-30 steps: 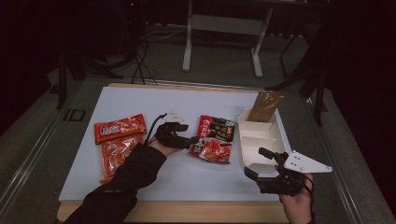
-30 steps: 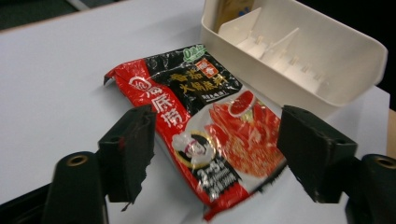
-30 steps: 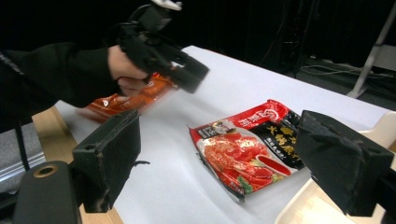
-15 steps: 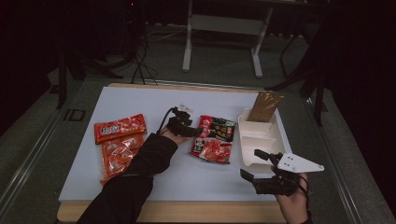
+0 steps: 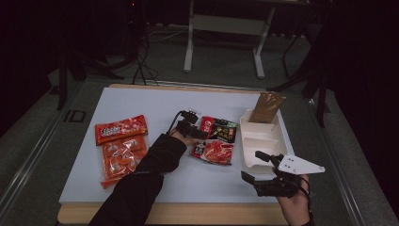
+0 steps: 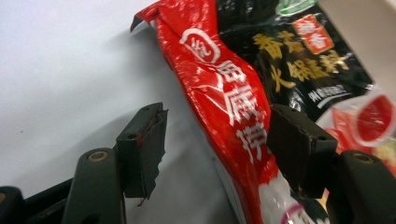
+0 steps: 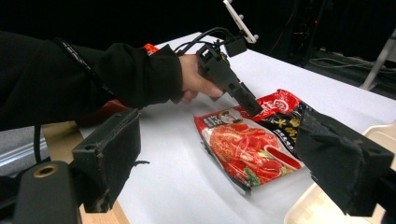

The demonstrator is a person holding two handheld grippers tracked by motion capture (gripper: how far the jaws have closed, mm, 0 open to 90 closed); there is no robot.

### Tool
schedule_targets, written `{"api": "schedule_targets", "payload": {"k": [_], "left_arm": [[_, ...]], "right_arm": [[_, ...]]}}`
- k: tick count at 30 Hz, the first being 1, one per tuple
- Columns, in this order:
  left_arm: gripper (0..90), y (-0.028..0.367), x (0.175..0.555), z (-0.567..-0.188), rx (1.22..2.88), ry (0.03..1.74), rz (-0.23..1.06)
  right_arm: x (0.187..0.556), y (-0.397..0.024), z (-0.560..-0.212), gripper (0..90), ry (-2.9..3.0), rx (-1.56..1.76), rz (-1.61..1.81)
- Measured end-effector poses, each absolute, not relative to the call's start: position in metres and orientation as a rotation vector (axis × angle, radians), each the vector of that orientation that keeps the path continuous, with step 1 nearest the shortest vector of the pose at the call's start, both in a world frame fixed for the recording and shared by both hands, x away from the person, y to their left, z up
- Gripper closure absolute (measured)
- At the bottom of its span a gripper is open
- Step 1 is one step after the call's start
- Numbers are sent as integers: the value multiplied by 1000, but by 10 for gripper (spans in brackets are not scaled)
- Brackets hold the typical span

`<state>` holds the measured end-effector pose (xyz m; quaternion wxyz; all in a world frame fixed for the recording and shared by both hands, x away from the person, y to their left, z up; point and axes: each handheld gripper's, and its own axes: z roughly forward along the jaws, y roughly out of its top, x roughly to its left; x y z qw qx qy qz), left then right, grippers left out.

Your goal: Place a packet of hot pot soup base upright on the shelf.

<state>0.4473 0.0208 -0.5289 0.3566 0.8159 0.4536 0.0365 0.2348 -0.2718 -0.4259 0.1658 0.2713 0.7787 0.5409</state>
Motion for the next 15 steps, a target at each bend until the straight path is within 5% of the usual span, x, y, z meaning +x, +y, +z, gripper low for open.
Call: {"api": "schedule_targets", "payload": {"k": [3,7,15], "left_arm": [[383,17,450,-531,2114,1208,66],[578,7,448,-529,2166,1185,32],[751,5,450,-528,2216,1187,83]], "right_arm": [[235,-271,-427,144,2221,767,1537],[235,-271,-427,144,2224,764,1538],[236,-271,-427,144,2225,773,1548]]}}
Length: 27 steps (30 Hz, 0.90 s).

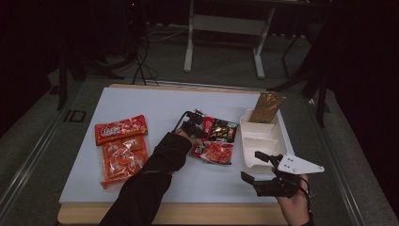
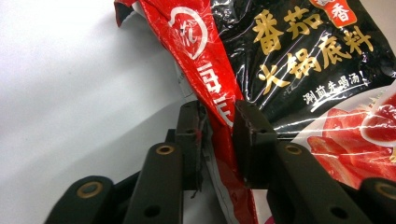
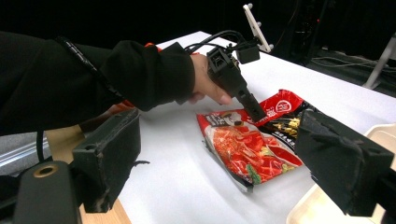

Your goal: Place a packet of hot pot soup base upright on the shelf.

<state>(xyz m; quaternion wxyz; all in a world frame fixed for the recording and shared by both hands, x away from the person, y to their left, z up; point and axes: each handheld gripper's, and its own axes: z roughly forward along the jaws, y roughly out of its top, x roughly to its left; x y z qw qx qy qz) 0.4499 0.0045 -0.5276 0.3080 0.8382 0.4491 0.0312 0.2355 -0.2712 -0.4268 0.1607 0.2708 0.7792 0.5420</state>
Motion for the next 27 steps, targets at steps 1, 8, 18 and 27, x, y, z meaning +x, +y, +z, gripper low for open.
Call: {"api": "schedule_targets", "payload": {"k": [1,8,18,27], "left_arm": [[762,4,449,-528,2214,1179,96],[864,3,443,-524,2199,1186,183],[896,9,443,-516,2157,1181,172],[898,20,432,-497,2115,1140,189]], "right_arm": [[236,-271,-427,144,2226,774,1550],[237,-270,-428,144,2233,779,1548],[238,-274,-426,145,2213,790,1566],[237,-276,-425,153,2208,799,1586]]}}
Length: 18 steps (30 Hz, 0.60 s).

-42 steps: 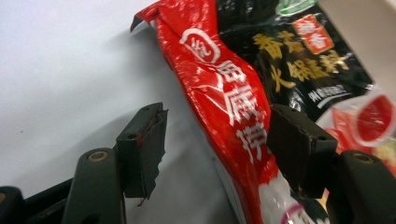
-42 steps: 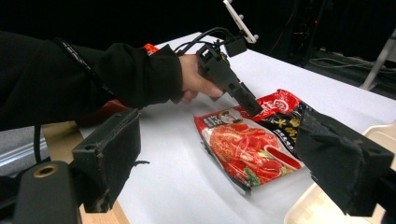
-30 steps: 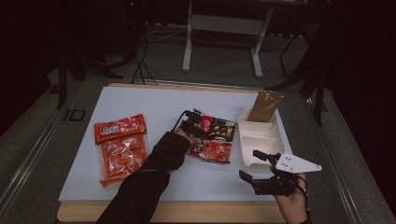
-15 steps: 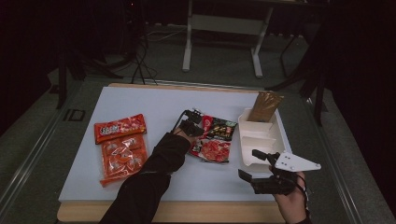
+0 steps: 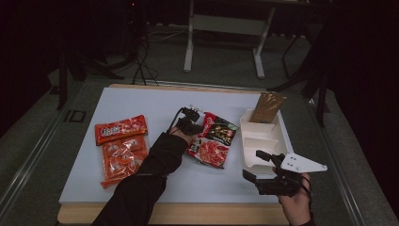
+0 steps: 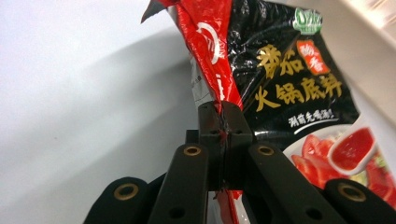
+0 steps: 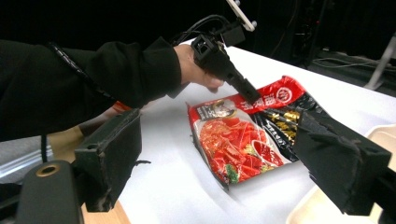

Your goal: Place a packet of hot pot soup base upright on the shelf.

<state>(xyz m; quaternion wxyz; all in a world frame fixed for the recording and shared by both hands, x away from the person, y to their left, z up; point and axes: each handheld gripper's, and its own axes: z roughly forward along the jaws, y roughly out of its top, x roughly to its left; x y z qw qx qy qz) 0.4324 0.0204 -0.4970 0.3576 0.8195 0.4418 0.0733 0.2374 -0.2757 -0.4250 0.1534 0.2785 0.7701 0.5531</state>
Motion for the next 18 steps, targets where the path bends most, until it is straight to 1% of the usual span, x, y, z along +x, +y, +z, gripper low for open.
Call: {"api": "schedule_targets", "payload": {"k": [7,18], "left_arm": [[899,31,419,-478,2067,1085,222],[898,48,400,-456,1993,1010,222]], "right_arm": [[237,-276,-423,154,2196,803,1598],[239,-278,-423,154,2180,827,1593]]}}
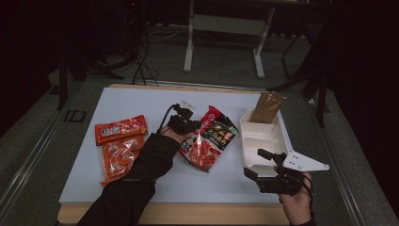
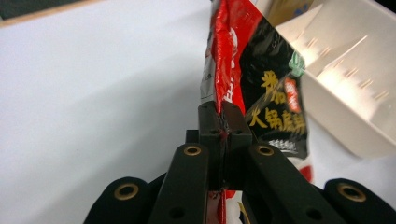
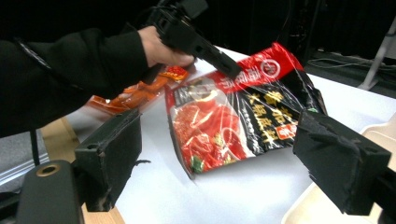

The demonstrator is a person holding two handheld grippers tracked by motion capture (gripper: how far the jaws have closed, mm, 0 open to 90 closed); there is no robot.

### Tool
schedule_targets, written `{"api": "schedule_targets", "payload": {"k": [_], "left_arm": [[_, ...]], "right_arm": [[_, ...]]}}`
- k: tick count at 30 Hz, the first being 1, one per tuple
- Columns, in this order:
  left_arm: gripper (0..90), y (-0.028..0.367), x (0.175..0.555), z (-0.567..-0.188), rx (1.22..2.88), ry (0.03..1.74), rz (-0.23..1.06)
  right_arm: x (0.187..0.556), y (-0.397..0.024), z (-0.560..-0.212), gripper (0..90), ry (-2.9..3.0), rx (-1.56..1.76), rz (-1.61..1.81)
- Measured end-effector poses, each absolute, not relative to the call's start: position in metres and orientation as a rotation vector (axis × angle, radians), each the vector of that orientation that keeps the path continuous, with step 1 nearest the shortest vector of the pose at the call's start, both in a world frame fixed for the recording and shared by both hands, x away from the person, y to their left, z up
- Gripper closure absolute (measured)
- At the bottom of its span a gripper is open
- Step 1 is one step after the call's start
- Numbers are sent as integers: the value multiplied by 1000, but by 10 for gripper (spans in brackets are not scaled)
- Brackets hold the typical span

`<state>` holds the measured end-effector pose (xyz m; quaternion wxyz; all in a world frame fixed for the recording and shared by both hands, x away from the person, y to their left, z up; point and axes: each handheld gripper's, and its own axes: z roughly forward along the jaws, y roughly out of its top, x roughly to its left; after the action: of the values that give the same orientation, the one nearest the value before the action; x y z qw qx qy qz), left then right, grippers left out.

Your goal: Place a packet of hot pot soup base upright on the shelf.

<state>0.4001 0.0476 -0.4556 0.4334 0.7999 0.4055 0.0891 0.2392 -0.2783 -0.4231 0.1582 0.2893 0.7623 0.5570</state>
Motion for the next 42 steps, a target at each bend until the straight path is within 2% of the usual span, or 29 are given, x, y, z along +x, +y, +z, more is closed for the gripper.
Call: {"api": "schedule_targets", "payload": {"k": [26,39,40,41,42], "left_arm": [[895,75,354,-420,1707,822,126],[895,76,337,-420,1547,745,12],[895,76,336,-420,1538,736,4],[894,76,335,-421,1521,731,3],[894,76,335,-421,1514,725,-3]], "right_arm": [[265,-282,-404,114,2101,980,1565],[293,-277,-398,285,2068,1099,1606],[294,-276,-398,319,2059,1107,1614],[295,-276,-397,409,2071,1102,1623],[295,-275,-397,440,2068,1093,1631]]}}
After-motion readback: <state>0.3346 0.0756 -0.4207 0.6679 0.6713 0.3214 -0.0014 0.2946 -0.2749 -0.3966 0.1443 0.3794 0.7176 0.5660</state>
